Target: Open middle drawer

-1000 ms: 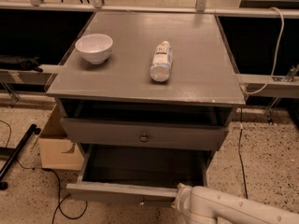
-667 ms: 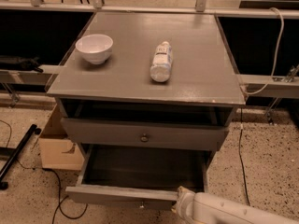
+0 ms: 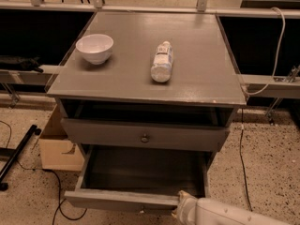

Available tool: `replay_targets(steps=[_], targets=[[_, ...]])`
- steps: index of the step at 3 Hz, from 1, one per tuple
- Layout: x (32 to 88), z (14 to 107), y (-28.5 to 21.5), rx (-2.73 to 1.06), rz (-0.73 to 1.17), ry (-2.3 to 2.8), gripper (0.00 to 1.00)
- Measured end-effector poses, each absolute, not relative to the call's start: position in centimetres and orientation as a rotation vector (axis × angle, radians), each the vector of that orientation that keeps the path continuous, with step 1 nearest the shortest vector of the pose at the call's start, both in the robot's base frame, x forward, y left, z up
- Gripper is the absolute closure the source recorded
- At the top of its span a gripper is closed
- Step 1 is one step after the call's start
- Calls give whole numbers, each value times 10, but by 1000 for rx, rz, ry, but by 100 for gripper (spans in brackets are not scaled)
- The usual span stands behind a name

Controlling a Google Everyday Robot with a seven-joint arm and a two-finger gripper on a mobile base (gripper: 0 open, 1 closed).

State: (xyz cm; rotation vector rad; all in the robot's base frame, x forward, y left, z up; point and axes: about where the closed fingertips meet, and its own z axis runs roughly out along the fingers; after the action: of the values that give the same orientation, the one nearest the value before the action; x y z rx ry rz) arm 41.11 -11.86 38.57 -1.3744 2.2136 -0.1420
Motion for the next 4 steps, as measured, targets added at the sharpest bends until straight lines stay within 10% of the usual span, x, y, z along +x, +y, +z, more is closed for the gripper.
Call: replay_targets(steps=[4], targets=[[394, 381, -122, -1353, -126, 2224, 100]])
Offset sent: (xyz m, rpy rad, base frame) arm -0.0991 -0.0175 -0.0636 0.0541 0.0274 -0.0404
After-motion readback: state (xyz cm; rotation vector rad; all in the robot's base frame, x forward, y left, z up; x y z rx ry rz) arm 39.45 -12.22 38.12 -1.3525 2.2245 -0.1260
